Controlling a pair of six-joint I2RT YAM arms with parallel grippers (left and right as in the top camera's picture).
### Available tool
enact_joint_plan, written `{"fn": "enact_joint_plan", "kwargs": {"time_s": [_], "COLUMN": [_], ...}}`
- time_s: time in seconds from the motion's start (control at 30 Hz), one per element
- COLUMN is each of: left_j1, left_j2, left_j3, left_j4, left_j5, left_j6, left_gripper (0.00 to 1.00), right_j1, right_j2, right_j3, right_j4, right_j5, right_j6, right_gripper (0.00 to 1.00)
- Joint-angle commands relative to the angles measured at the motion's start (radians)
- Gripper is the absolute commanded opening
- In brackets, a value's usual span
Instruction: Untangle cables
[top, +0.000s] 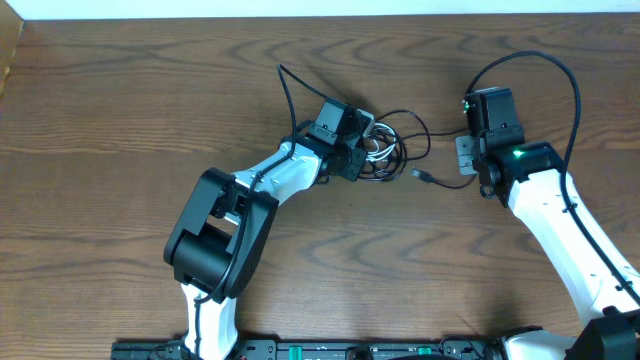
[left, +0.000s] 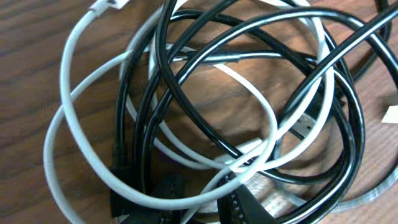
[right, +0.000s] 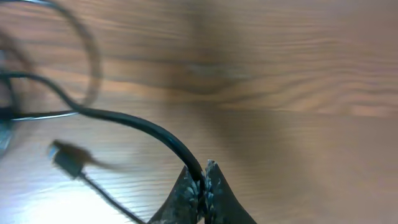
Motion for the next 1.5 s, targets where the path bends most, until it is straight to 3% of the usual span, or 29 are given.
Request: {"fn": "enact_joint_plan", "kwargs": {"time_s": [0.0,0.23,0.37,0.47,0.57,0.67,0.8,0.93,1.17,1.47], "left_j1": [0.005,0.005,0.005,0.005,0.006,0.009,0.024,0.056,0.200,0.369], "left_j2": [0.031,0.010,-0.055,-0.117,-0.188,-0.255,-0.327,-0.369,-0.366,-0.366], "left_j3": [-0.021,-0.021,-0.020,-0.020,-0.020,-0.020,-0.020,-0.020,-0.020,-0.025], "left_j4": [-0.025,-0.036,-0.073,-0.116,-0.169,-0.205,-0.238,-0.274,-0.362,-0.443], "left_j5": [-0.090,-0.089,-0.089,-0.089,-0.090,-0.090,-0.089,-0.090,-0.097,-0.097], "left_j6": [-0.016,-0.016,-0.016,-0.016,-0.016,-0.016,-0.024,-0.093,-0.341,-0.364], "left_gripper": [0.24,0.24,0.24,0.24,0.24,0.28,0.35,0.43,0.44,0.44], "right_j1": [0.002,0.002,0.002,0.002,0.002,0.002,0.002,0.002,0.024,0.118], "right_j2": [-0.010,-0.010,-0.010,-0.010,-0.010,-0.010,-0.008,-0.004,0.029,0.174], "right_j3": [0.002,0.002,0.002,0.002,0.002,0.002,0.002,0.002,0.002,0.002], "right_j4": [0.013,0.047,0.118,0.177,0.223,0.240,0.241,0.244,0.281,0.366], "right_j5": [0.137,0.086,0.087,0.047,-0.021,-0.177,-0.415,-0.520,-0.683,-0.766], "right_j6": [-0.038,-0.070,-0.132,-0.132,-0.132,-0.131,-0.117,-0.066,0.045,0.045], "right_gripper": [0.01,0.05,0.34,0.43,0.63,0.70,0.72,0.73,0.56,0.50]}}
